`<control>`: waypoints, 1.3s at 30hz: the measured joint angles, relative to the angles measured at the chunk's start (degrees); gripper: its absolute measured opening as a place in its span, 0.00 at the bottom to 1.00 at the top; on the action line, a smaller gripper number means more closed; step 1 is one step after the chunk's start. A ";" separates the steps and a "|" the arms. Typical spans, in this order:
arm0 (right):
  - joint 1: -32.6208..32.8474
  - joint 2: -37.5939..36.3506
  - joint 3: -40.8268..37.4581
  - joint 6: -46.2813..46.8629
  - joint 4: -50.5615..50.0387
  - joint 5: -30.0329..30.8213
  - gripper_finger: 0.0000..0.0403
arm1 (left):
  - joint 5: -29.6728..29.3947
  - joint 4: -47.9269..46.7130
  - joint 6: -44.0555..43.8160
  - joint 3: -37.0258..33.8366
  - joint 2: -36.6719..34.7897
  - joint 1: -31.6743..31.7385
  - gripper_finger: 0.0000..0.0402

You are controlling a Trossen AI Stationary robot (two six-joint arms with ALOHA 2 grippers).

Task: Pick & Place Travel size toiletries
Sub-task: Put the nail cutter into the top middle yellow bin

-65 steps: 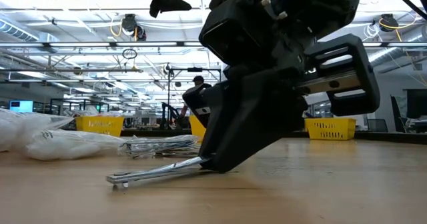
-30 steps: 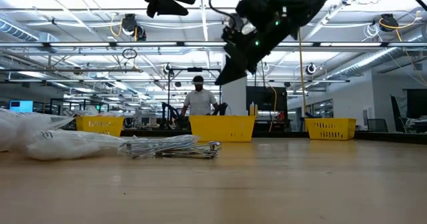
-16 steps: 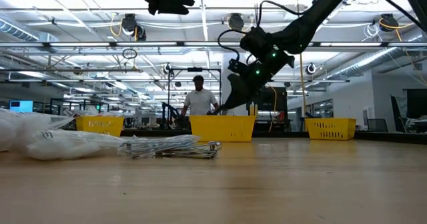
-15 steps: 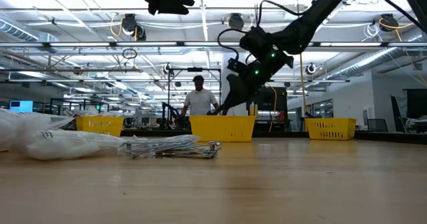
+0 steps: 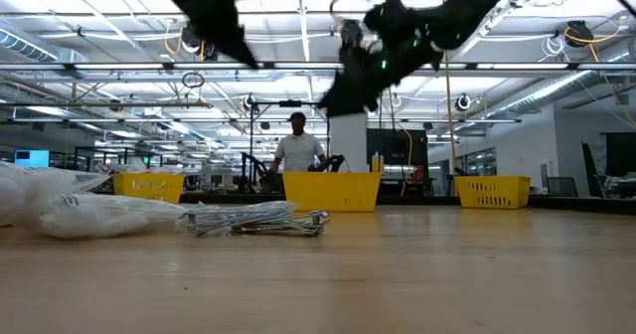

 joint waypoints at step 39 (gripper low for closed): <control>20.24 -10.88 0.00 2.09 -13.48 -2.47 0.56 | 11.26 -11.15 -9.95 0.00 26.52 -18.36 0.63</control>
